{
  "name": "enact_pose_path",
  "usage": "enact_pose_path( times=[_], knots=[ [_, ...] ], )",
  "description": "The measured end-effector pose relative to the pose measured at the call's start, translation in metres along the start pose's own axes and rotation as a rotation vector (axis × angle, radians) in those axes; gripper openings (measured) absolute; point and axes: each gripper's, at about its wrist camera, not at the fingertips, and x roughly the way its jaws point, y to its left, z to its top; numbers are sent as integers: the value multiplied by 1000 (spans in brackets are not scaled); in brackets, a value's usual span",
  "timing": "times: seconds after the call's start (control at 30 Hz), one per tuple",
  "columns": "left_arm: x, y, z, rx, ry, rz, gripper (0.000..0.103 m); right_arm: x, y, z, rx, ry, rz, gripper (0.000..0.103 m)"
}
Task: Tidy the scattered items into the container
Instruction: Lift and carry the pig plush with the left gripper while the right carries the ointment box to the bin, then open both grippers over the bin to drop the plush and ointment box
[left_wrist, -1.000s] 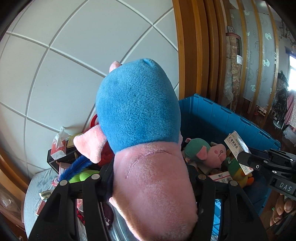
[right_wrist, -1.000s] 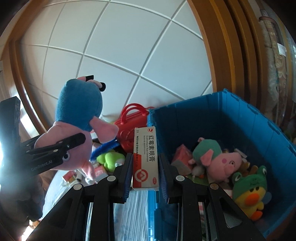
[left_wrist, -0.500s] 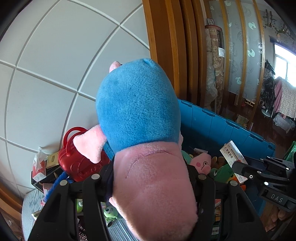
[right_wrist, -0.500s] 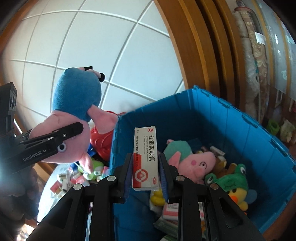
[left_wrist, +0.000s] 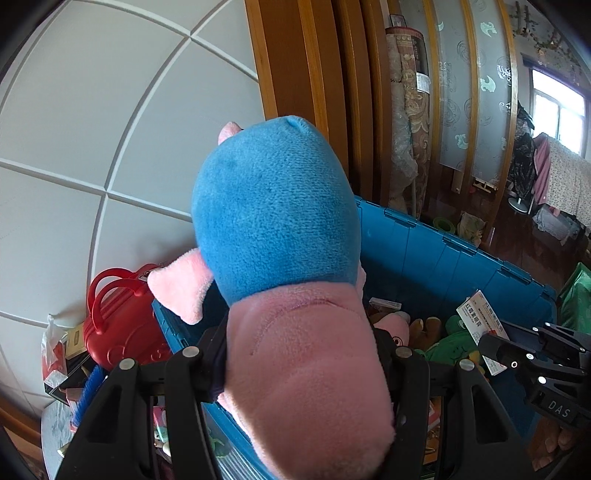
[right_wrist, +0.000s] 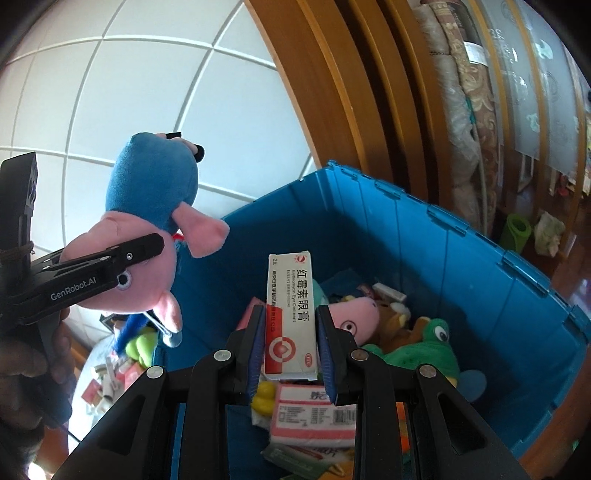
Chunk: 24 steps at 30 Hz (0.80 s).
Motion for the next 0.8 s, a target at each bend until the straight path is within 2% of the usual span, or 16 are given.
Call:
enact_pose_path(
  times=[0.4,0.47,0.5,0.53,0.57,0.6,0.8],
  knots=[
    [14,-2,17,19,-15,-3,57,8,-6,9,5,-6,12,26],
    [12,3,20,-12,-29,26,62,9,-5,11,0,-14,11,28],
    [12,8,22,-35,-31,74,72,9,-5,12,-4,-20,2,43],
    [13,14,25,-63,-26,100,90,11,-5,13,-5,-17,-12,64],
    [13,21,27,-92,-24,94,96,13,-6,14,1,-20,-18,98],
    [11,28,28,-114,-28,84,97,15,-7,14,3,-11,-18,103],
    [-3,48,23,-149,-34,87,97,25,-8,3,-21,26,12,103]
  ],
)
